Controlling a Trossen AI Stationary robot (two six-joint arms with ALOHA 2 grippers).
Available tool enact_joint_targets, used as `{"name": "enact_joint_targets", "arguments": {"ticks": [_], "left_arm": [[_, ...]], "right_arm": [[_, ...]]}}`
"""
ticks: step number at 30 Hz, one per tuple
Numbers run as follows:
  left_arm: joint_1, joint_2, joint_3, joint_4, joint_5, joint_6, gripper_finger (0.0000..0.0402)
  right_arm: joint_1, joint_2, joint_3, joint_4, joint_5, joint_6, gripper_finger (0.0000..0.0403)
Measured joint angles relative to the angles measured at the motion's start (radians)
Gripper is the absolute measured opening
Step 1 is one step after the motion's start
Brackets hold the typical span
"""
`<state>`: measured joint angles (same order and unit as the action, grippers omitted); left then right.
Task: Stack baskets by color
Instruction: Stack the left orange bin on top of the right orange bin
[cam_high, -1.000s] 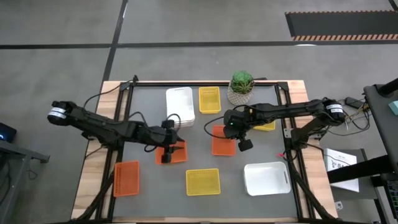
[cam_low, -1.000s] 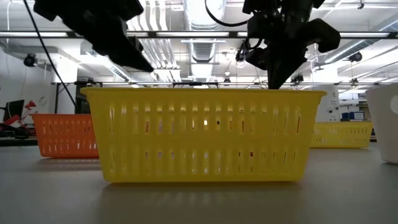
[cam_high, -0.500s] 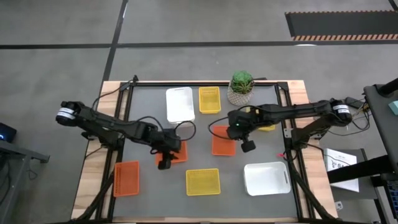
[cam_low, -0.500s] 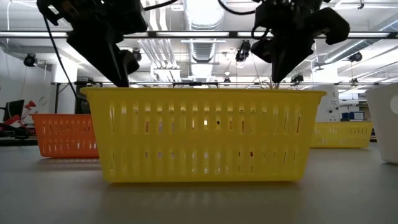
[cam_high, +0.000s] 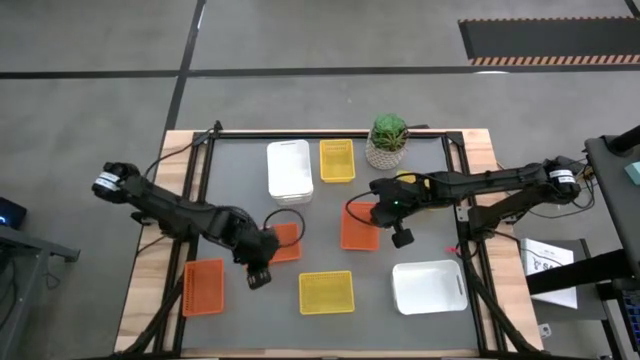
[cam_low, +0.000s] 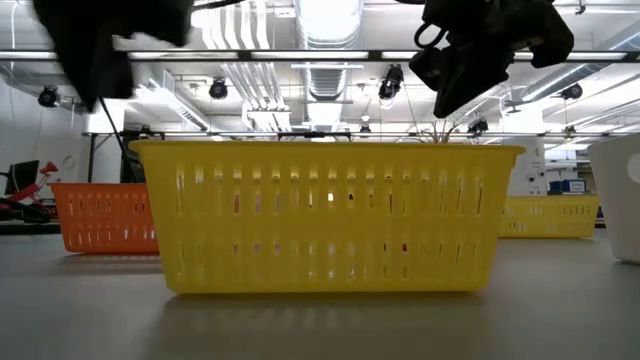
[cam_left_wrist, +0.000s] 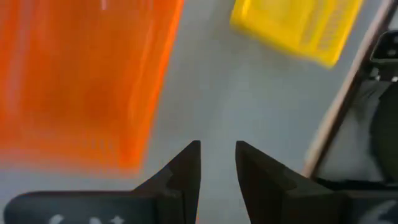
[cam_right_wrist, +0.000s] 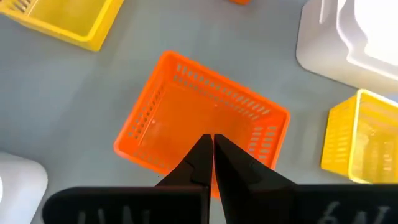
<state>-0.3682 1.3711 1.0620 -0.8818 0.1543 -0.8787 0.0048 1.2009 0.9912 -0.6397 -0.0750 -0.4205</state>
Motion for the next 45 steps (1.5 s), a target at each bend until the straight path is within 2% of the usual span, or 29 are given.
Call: {"name": "enact_joint_targets", "arguments": {"ticks": [3, 5, 9, 14, 18, 22, 25, 32, 38, 45], "left_arm": [[-0.078, 0.0, 0.001, -0.109, 0.062, -0.266, 0.0081], [-0.143, -0.01, -0.009, -0.13, 0.098, -0.437, 0.0081], [-0.248, -0.027, -0.02, -0.131, 0.103, -0.752, 0.0084], [-0.334, -0.028, -0.031, -0.13, 0.097, -0.946, 0.0114], [-0.374, -0.022, -0.065, -0.138, 0.091, -0.994, 0.0156], [-0.386, -0.012, -0.11, -0.142, 0.04, -1.026, 0.0184], [-0.384, -0.012, -0.134, -0.108, 0.001, -1.03, 0.0184], [-0.382, -0.012, -0.188, -0.101, -0.001, -1.114, 0.0168], [-0.379, -0.005, -0.243, -0.047, -0.013, -1.125, 0.0129], [-0.379, -0.006, -0.244, -0.034, -0.017, -1.137, 0.0015]], "right_arm": [[0.0, -0.001, -0.004, 0.031, 0.0, -0.002, 0.0009], [0.0, -0.001, -0.008, 0.034, 0.0, -0.017, 0.0008], [0.0, 0.004, -0.009, 0.049, 0.0, -0.032, 0.0008], [0.0, 0.004, -0.009, 0.047, 0.0, -0.058, 0.0009], [0.0, 0.004, -0.012, 0.046, -0.001, -0.07, 0.0009], [0.0, 0.004, -0.022, 0.033, -0.001, -0.07, 0.0009], [0.0, 0.004, -0.024, 0.006, -0.001, -0.055, 0.0009], [0.001, 0.003, -0.032, -0.016, -0.002, -0.014, 0.0009], [0.02, 0.003, -0.064, -0.015, -0.002, 0.018, 0.0009], [0.065, 0.003, -0.097, -0.016, -0.001, 0.073, 0.0009]]}}
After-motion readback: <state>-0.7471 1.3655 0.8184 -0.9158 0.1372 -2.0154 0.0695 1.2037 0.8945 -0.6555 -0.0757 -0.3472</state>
